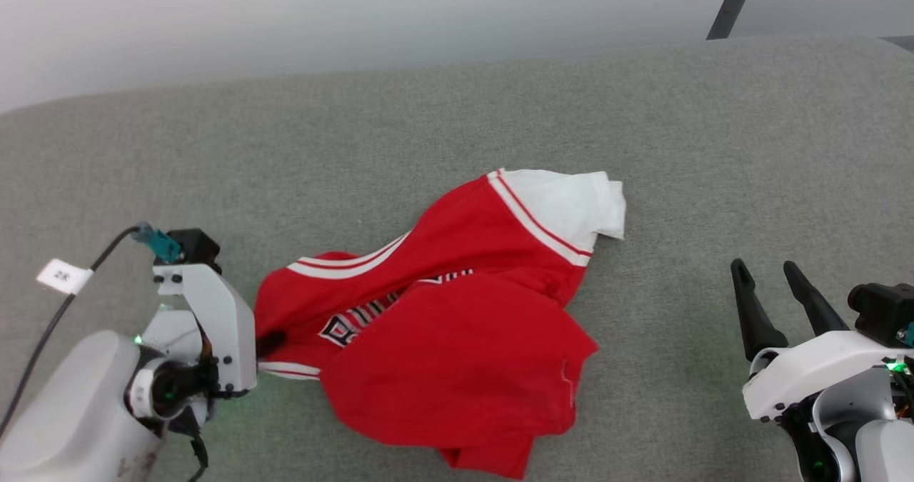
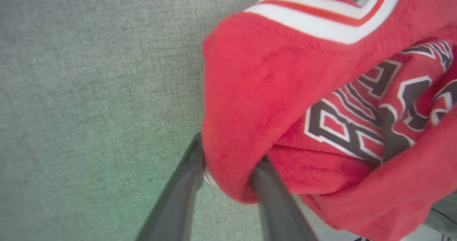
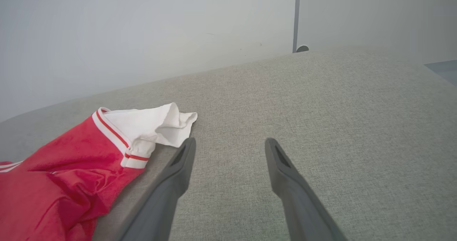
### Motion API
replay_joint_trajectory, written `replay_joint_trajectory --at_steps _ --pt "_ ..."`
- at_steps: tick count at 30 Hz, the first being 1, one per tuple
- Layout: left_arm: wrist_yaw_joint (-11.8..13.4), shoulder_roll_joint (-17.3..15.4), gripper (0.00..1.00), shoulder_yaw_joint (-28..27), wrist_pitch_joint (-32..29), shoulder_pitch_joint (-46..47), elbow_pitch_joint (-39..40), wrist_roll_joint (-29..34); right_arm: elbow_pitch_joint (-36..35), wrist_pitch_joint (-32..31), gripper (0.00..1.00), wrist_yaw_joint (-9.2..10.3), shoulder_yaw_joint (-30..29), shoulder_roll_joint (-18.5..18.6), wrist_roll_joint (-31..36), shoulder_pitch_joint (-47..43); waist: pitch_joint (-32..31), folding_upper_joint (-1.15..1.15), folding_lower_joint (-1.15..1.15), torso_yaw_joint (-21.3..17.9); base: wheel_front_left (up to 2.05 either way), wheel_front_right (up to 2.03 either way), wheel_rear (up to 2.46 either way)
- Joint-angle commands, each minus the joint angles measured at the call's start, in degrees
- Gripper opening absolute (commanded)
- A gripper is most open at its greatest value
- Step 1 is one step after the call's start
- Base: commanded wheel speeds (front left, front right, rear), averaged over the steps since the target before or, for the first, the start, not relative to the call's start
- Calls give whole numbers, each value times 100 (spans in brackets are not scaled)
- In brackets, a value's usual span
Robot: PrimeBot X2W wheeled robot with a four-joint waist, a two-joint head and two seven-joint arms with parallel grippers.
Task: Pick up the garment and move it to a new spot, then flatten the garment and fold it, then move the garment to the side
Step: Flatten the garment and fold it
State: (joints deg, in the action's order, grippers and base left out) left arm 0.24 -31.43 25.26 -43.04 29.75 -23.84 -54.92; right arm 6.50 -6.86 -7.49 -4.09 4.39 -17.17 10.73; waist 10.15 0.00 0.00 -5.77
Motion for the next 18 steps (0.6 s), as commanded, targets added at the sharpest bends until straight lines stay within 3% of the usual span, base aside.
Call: replay_joint_trajectory --at_steps 1,9,18 --pt "-37 -82 0 29 4 61 35 87 10 35 100 0 -6 2 -48 -52 16 0 0 -32 0 0 0" --pt "-138 -71 0 192 -91 346 494 237 99 86 100 0 15 3 -68 -90 -41 0 0 -100 0 0 0" --pt "-225 286 0 613 -453 617 1553 275 149 138 100 0 52 -22 -95 -34 -23 0 0 -279 0 0 0"
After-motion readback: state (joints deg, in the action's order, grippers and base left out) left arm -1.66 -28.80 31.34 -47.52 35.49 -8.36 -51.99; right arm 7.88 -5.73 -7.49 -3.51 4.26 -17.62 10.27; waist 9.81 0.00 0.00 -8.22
